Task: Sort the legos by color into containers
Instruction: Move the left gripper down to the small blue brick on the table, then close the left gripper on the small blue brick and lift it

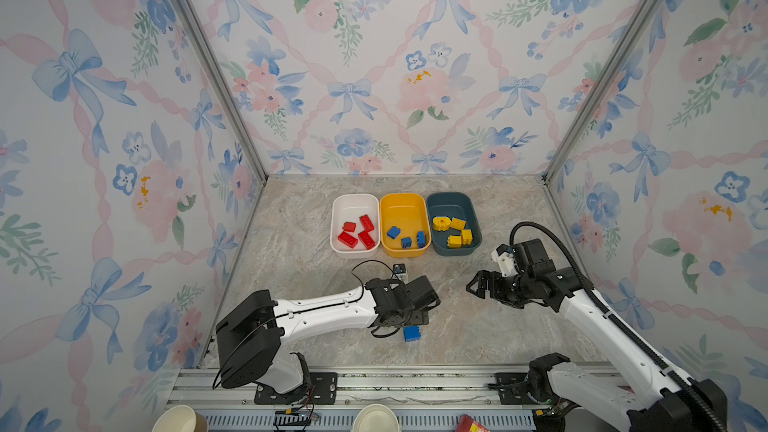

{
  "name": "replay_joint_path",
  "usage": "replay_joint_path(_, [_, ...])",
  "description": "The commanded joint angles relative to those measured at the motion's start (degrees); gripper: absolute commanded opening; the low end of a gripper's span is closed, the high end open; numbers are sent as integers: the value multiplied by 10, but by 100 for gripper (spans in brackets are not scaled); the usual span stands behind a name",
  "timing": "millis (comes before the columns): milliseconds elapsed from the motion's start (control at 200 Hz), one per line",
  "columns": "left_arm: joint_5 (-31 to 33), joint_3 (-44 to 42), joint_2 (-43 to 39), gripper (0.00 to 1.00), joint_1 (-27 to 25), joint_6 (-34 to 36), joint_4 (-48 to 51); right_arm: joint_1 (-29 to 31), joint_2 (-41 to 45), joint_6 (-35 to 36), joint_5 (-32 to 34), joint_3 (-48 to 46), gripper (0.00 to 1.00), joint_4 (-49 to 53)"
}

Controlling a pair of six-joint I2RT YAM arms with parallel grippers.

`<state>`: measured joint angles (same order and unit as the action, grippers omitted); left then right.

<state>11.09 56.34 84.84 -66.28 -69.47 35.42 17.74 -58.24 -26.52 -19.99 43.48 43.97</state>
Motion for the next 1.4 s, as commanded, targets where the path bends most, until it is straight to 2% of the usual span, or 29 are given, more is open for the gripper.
replay_joint_path(0, [-25,-10,-10,84,-20,-68,18,3,11,19,-17,-8,97,4])
replay_joint_path(290, [-67,-1,48,80,-40,-112,25,-18,26,38,-34,-5,97,14])
replay_joint_path(865, [-90,51,146,72,-10,-63,42,-36,20,42,-49,-9,97,8])
replay_joint_path(1025, [-95,48,146,63,-8,-65,41,-44,17,43,-53,-10,97,7])
replay_joint_path(1395, [-90,53,150,32,2,-51,41,-46,20,41,-50,-10,97,9])
